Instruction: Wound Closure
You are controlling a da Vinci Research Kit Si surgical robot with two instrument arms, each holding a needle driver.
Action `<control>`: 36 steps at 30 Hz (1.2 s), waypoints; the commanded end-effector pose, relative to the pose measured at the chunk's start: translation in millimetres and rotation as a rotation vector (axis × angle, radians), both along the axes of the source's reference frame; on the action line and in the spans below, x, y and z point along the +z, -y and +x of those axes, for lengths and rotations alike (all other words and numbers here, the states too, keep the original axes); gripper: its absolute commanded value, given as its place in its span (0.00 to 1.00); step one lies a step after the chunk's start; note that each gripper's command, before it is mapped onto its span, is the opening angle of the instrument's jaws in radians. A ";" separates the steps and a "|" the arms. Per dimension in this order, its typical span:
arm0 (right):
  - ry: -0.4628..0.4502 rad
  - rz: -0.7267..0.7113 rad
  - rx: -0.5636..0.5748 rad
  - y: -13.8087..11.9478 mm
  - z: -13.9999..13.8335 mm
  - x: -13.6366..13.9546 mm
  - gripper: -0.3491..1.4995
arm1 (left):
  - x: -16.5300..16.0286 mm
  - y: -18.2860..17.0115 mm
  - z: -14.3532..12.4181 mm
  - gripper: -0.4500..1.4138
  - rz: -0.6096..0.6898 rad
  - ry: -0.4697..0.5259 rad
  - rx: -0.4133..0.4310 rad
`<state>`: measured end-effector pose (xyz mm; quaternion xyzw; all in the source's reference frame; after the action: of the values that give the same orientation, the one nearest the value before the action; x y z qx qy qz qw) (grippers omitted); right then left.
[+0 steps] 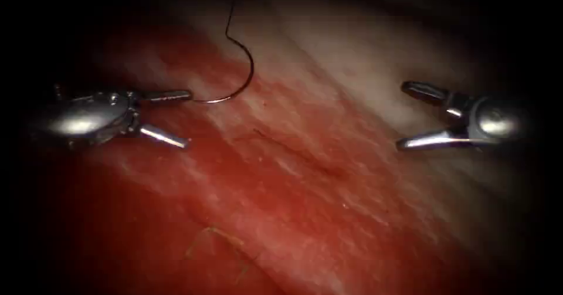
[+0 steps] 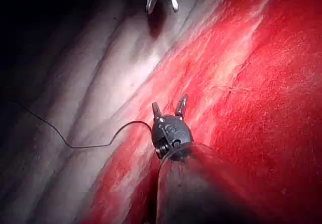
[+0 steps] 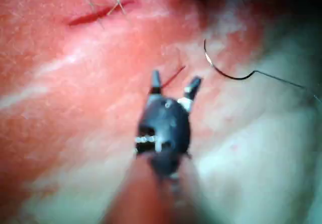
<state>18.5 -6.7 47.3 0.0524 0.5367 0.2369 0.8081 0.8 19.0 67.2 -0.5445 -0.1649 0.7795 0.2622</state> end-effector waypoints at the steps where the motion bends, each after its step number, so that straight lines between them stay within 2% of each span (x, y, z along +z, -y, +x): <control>1: -0.002 0.001 -0.002 0.5 0.6 0.3 0.81 | 0.6 0.3 -0.5 0.44 0.002 0.001 0.000; 13: 0.002 0.003 -0.003 0.5 0.6 0.4 0.84 | 0.5 0.1 -0.2 0.46 0.000 -0.011 -0.008; 17: 0.009 -0.005 0.000 1.4 0.6 0.3 0.86 | 0.7 -0.5 -0.1 0.46 -0.011 -0.103 -0.060; 19: 0.002 -0.014 -0.004 2.4 0.5 0.3 0.86 | 0.9 -0.7 -0.1 0.45 -0.002 -0.144 -0.053; 23: 0.008 -0.018 -0.022 4.4 0.2 0.9 0.83 | 1.3 -2.1 -0.8 0.46 0.025 -0.293 -0.038; 29: 0.031 -0.006 -0.025 4.5 0.2 1.0 0.84 | 1.9 -4.0 -1.8 0.46 0.053 -0.387 -0.037; 34: 0.054 -0.005 -0.016 4.5 0.1 0.9 0.85 | 4.7 -5.7 -3.7 0.49 0.077 -0.508 -0.004; 35: 0.054 -0.004 -0.016 4.5 0.1 0.8 0.85 | 5.5 -5.9 -4.0 0.49 0.069 -0.562 0.001; 36: 0.054 -0.004 -0.016 4.5 0.1 0.8 0.85 | 5.5 -5.9 -4.0 0.49 0.069 -0.562 0.001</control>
<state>18.0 -10.6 47.8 0.0473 0.5138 0.2309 0.8249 -2.9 25.0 72.4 -0.2882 -0.1129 0.8975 0.3142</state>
